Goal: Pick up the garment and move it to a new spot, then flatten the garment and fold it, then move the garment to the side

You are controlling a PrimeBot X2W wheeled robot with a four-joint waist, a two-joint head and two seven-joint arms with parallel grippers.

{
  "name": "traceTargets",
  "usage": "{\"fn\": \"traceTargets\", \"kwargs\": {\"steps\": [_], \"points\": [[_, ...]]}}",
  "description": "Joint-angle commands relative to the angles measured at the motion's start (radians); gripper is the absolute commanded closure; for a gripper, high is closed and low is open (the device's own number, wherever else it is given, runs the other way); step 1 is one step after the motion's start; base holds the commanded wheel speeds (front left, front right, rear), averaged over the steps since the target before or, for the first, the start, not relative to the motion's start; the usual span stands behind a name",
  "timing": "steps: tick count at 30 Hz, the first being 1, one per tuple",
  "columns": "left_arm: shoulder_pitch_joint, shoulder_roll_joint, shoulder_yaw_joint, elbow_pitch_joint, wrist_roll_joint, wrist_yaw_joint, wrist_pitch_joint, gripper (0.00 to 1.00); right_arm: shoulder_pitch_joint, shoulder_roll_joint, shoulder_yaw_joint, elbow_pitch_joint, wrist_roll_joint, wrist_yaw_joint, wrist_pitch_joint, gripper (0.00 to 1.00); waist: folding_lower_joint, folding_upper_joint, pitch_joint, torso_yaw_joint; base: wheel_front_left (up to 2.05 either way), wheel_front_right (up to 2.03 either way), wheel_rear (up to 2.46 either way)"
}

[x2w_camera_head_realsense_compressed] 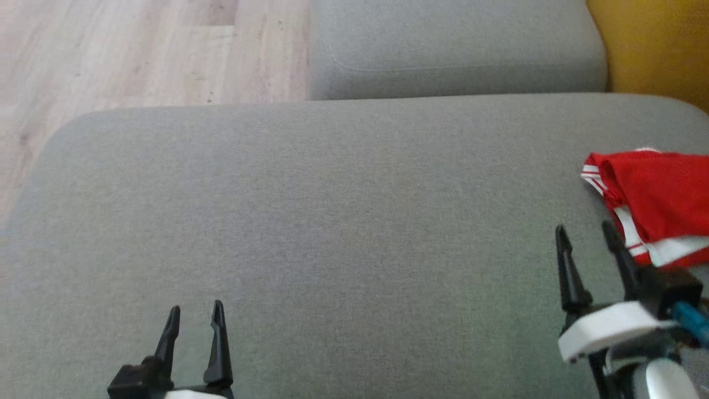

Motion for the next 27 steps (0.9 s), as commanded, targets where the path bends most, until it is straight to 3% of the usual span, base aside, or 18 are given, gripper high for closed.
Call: {"fn": "traceTargets", "kwargs": {"steps": [1, 10, 27], "points": [[-0.032, 0.007, 0.034, -0.025, -0.004, 0.0, -0.012, 0.0, -0.006, -0.004, 0.031, -0.045, 0.016, 0.007, -0.016, 0.0, 0.0002, 0.0, -0.01, 0.011, 0.0, 0.0, 0.0], [-0.022, 0.007, 0.027, -0.008, -0.022, -0.012, -0.001, 0.0, 0.102, -0.004, 0.051, -0.045, 0.081, 0.007, -0.053, 0.0, 0.0002, 0.0, -0.033, 0.021, 0.0, 0.0, 0.0], [-0.019, 0.006, 0.032, -0.021, -0.045, -0.001, 0.01, 0.0, 0.104, -0.004, 0.081, 0.014, 0.099, 0.007, -0.084, 0.0, 0.0002, 0.0, -0.039, 0.028, 0.0, 0.0, 0.0]]}}
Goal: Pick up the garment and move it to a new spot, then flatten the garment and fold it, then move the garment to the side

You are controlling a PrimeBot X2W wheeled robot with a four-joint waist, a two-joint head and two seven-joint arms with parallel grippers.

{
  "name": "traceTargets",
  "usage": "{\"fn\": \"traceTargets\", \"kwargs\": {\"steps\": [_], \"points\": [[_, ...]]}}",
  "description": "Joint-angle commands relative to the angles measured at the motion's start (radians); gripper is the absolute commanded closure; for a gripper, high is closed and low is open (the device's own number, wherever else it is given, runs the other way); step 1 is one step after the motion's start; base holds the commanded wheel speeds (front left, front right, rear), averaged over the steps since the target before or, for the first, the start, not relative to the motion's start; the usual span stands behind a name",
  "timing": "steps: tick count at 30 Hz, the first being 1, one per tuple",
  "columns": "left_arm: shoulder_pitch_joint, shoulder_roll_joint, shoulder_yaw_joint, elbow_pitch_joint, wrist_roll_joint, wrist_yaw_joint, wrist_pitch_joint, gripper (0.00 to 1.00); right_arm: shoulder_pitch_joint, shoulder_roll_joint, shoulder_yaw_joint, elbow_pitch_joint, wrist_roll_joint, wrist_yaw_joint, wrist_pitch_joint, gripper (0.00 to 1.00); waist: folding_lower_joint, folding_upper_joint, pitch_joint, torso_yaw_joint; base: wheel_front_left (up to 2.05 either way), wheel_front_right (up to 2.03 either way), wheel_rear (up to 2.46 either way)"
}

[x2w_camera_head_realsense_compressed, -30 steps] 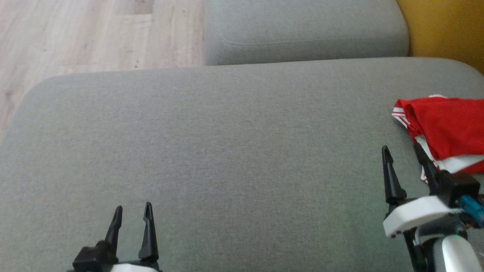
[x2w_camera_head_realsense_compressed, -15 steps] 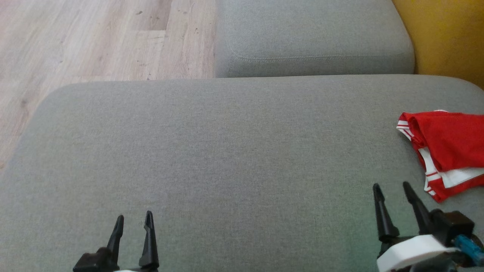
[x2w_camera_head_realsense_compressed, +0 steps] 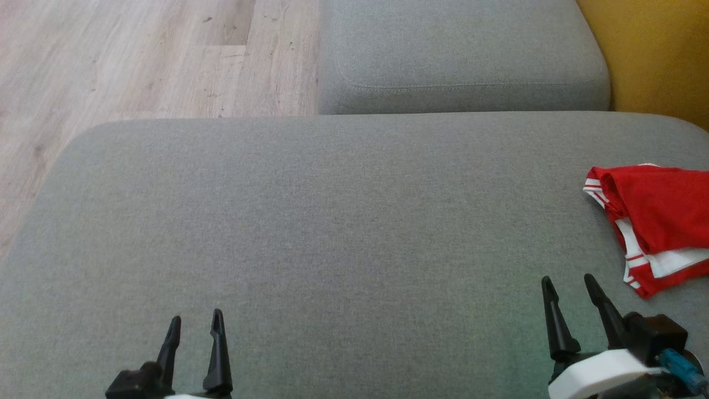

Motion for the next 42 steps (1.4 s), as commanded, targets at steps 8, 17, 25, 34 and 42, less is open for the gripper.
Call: {"fn": "traceTargets", "kwargs": {"steps": [8, 17, 25, 34, 42], "points": [[0.018, -0.016, -0.004, 0.065, -0.007, -0.004, 0.002, 1.0, 0.02, 0.0, 0.002, 0.084, 0.011, 0.0, 0.002, 1.0, 0.0, 0.0, -0.001, -0.001, 0.0, 0.0, 0.0], [0.004, -0.032, 0.032, 0.07, -0.069, -0.03, 0.022, 1.0, 0.001, -0.004, 0.0, 0.088, 0.109, 0.0, 0.008, 1.0, 0.0, 0.0, 0.004, -0.006, 0.0, 0.0, 0.0], [-0.013, -0.047, 0.069, 0.078, -0.131, -0.057, 0.042, 1.0, -0.018, -0.008, -0.003, 0.094, 0.206, 0.001, 0.014, 1.0, 0.0, 0.0, 0.009, -0.01, 0.0, 0.0, 0.0], [-0.03, -0.065, 0.111, 0.086, -0.2, -0.087, 0.065, 1.0, -0.039, -0.011, -0.008, 0.1, 0.315, 0.001, 0.023, 1.0, 0.0, 0.0, 0.014, -0.015, 0.0, 0.0, 0.0], [-0.046, -0.081, 0.149, 0.092, -0.262, -0.113, 0.086, 1.0, -0.058, -0.014, -0.013, 0.105, 0.41, 0.002, 0.03, 1.0, 0.0, 0.0, 0.019, -0.019, 0.0, 0.0, 0.0]]}}
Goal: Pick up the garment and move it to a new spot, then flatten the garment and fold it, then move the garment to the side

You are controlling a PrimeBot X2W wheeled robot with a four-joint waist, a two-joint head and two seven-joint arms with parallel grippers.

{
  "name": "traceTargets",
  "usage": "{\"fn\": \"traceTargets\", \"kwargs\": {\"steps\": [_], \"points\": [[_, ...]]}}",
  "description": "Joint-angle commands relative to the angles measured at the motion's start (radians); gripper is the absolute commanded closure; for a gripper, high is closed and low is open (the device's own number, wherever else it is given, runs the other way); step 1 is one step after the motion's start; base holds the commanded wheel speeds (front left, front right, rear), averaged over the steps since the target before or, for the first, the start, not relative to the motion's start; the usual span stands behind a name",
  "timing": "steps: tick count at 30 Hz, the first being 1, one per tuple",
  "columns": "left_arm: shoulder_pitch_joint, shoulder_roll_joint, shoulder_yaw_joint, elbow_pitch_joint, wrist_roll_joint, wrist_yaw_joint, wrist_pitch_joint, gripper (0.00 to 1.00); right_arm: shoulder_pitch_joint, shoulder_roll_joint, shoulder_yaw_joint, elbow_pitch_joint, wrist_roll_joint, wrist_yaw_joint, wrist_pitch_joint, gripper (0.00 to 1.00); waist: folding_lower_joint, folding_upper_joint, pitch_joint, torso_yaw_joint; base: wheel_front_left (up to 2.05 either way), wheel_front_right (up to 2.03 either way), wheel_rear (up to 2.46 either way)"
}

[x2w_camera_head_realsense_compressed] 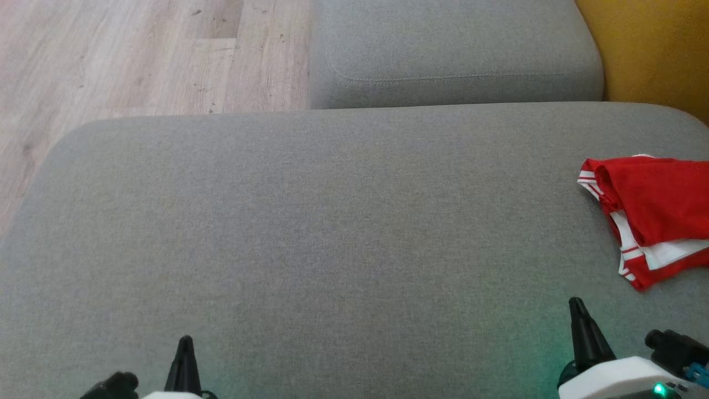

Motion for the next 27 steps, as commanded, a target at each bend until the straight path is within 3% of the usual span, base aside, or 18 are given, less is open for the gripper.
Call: {"fn": "traceTargets", "kwargs": {"steps": [1, 27], "points": [[-0.059, 0.002, 0.039, -0.025, -0.021, -0.009, 0.005, 1.0, -0.053, -0.014, -0.002, -0.026, 0.035, 0.002, 0.002, 1.0, -0.0001, 0.0, 0.001, -0.001, 0.0, 0.0, 0.0], [-0.105, -0.05, 0.158, -0.008, -0.21, -0.092, 0.072, 1.0, -0.112, -0.019, -0.02, -0.01, 0.331, 0.003, 0.029, 1.0, -0.0001, 0.0, 0.016, -0.015, 0.0, 0.0, 0.0]]}}
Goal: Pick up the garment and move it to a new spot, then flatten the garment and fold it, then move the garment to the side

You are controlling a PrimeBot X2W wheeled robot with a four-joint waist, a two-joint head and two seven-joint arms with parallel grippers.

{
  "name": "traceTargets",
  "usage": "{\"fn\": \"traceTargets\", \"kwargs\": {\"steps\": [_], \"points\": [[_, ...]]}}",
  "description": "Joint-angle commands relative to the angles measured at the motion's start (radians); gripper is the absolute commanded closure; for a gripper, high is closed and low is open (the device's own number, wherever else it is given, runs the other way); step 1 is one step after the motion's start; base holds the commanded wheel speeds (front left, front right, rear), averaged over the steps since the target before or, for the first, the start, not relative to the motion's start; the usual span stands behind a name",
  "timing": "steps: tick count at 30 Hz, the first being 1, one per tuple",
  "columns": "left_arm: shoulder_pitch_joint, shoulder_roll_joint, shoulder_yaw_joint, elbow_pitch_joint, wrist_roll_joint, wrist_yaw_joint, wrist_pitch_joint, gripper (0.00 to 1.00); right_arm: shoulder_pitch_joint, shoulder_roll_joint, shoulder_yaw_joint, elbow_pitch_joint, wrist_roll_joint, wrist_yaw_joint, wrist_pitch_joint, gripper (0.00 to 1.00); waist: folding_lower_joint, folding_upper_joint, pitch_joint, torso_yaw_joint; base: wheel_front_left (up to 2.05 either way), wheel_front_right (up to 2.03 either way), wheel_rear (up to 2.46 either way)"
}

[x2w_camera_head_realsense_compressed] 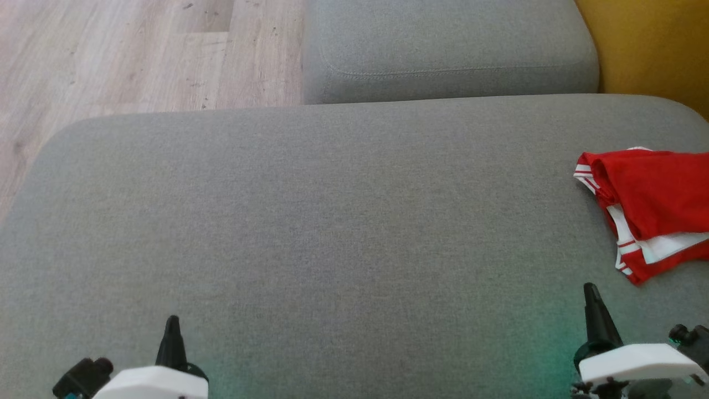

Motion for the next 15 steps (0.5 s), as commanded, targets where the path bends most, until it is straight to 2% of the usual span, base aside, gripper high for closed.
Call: {"fn": "traceTargets", "kwargs": {"steps": [1, 15], "points": [[-0.057, -0.003, 0.041, -0.024, -0.015, -0.013, 0.005, 1.0, -0.064, -0.019, 0.005, -0.028, 0.025, 0.003, 0.003, 1.0, -0.0001, 0.0, 0.001, 0.0, 0.0, 0.0, 0.0], [-0.083, -0.032, 0.108, -0.014, -0.121, -0.059, 0.043, 1.0, -0.097, -0.02, -0.007, -0.019, 0.189, 0.004, 0.02, 1.0, -0.0001, 0.0, 0.009, -0.008, 0.0, 0.0, 0.0]]}}
